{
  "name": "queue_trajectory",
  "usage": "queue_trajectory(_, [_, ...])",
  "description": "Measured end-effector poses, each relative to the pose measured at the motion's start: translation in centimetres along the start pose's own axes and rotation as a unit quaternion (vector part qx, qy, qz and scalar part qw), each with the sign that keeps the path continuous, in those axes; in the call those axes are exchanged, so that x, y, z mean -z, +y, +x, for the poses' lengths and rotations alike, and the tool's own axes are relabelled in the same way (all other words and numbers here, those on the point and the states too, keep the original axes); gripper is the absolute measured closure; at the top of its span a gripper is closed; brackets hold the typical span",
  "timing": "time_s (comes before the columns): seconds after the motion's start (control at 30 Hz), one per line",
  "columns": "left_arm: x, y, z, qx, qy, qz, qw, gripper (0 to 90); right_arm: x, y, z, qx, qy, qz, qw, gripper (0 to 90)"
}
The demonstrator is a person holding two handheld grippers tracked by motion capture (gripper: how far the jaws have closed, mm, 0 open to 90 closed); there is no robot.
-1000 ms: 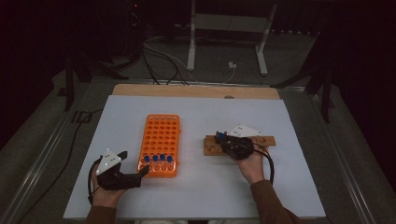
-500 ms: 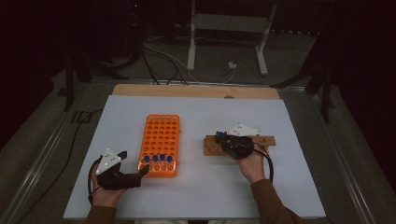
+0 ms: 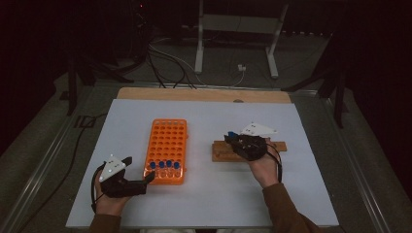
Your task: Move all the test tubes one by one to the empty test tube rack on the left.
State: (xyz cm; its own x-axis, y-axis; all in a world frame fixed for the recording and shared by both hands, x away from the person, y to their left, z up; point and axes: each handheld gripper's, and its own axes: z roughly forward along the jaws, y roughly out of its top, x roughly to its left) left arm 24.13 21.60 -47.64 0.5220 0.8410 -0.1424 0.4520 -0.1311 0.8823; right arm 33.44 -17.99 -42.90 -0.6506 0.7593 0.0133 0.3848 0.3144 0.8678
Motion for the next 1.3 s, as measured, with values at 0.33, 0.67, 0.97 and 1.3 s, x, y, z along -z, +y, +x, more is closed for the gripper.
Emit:
queue_trajectory(0.33, [0.0,0.8,-0.3,-0.004,-0.003,-0.004,1.0,1.0,1.2,1.6,-0.1,0.001,0.001,-0.013,0.9999,77.0])
queue_trajectory(0.67, [0.2,4.0,-1.4,-0.017,-0.011,-0.035,0.9992,1.0,2.2,3.3,0.2,0.012,0.005,-0.027,0.9996,77.0])
queue_trajectory(0.97, [-1.4,6.3,-3.0,-0.04,-0.022,-0.033,0.9984,1.0,1.9,4.0,1.1,0.019,0.023,-0.023,0.9993,77.0])
queue_trajectory(1.3, [-3.1,7.3,-4.8,-0.059,-0.026,-0.016,0.9978,2.0,0.7,4.6,2.7,0.014,0.06,-0.018,0.9979,76.9])
